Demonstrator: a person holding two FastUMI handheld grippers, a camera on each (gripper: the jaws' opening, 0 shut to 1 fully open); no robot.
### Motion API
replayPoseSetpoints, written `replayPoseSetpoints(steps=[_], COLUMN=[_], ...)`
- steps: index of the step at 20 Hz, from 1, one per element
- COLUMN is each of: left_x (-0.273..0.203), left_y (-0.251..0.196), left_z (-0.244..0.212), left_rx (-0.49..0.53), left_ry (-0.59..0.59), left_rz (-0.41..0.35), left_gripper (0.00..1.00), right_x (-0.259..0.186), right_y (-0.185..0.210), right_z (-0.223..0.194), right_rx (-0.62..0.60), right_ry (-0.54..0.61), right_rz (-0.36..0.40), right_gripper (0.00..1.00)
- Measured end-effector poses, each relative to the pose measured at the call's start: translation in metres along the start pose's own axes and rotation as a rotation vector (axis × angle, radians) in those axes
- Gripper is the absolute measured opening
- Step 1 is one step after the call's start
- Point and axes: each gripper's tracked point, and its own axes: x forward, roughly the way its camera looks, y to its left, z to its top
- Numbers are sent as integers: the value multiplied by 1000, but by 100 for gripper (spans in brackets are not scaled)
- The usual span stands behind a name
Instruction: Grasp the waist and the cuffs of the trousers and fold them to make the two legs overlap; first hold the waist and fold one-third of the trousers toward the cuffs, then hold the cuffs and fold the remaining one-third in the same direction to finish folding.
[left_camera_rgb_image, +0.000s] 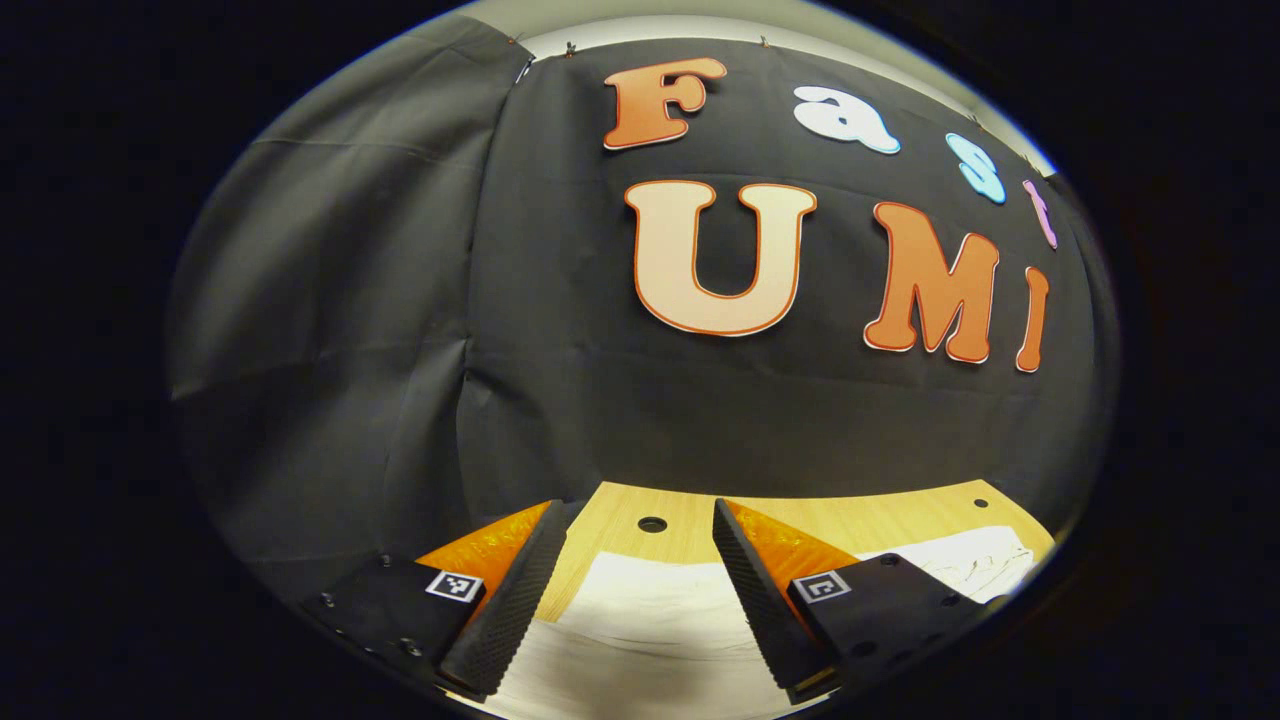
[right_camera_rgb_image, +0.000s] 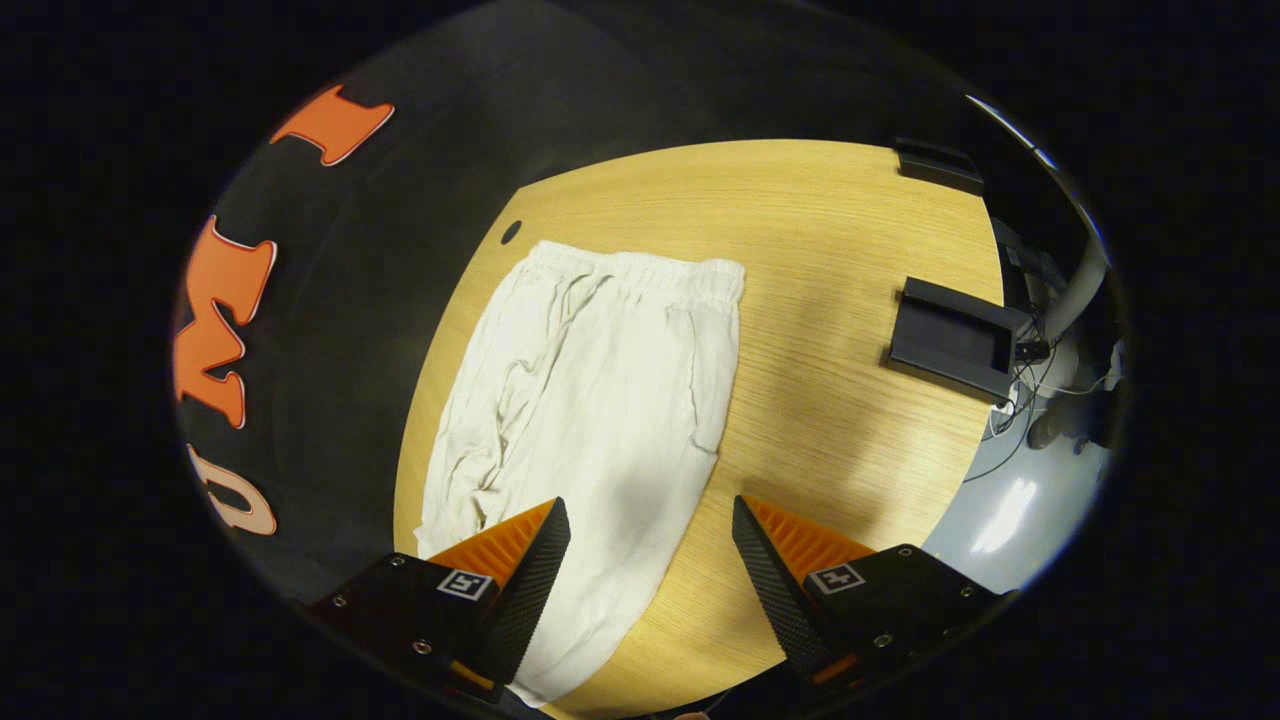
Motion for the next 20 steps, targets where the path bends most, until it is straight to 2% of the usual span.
replayPoseSetpoints(steps=[11, 16, 18, 19, 20], left_x=[-2, -3, -6, -10, -16], left_y=[25, 35, 37, 39, 42], left_z=[-6, -14, -23, -27, -35], left_rx=[0, -40, -83, -112, -144], left_ry=[21, 44, 61, 74, 93], left_rz=[63, 91, 102, 104, 104], left_gripper=[96, 96, 96, 96, 96], right_x=[32, 43, 48, 52, 53], right_y=[12, 30, 30, 30, 27], right_z=[9, 9, 8, 8, 6], right_rx=[26, 49, 37, 34, 29], right_ry=[40, 65, 71, 76, 85], right_rz=[-37, -4, -18, -21, -31], right_gripper=[99, 99, 90, 76, 70])
